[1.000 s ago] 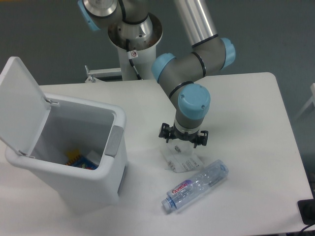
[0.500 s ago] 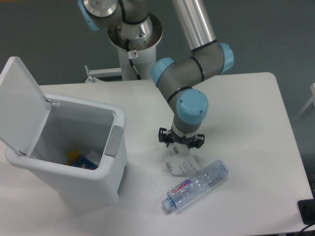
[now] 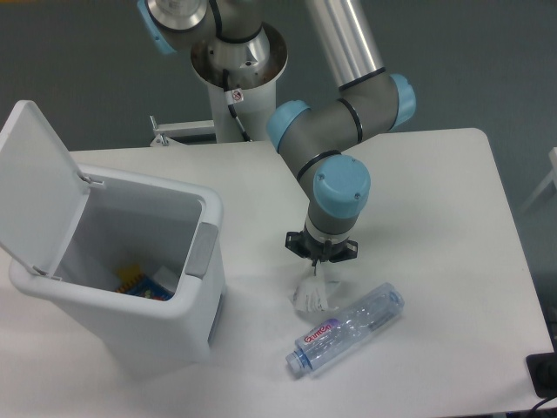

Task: Place the trash in the trash can
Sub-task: 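Lower the gripper onto the white tissue and close on it, then lift the tissue and carry it over the trash can opening, then open the gripper to drop the tissue into the trash can, then move the open gripper over the clear plastic water bottle, then rotate the gripper and close it around the bottle's cap end, then lift the bottle and carry it over the trash can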

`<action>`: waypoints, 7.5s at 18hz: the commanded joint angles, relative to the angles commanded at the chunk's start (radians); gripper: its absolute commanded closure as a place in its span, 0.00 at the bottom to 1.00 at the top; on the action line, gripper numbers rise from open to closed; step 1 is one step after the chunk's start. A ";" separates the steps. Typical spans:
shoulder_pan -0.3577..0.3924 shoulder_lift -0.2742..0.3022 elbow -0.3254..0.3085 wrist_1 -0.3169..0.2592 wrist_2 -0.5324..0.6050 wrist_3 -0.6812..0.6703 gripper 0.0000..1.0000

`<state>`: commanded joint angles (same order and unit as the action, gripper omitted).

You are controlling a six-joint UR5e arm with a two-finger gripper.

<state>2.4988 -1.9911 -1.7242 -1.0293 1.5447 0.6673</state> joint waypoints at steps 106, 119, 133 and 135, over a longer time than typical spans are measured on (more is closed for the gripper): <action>-0.167 -0.328 0.434 -0.011 0.095 0.302 0.64; -0.035 -0.146 0.476 -0.012 -0.288 0.267 0.64; 0.072 0.116 0.503 -0.003 -0.942 0.048 0.64; 0.063 0.133 0.503 -0.002 -0.997 0.028 0.64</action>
<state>2.5618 -1.8577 -1.2210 -1.0308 0.5479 0.6950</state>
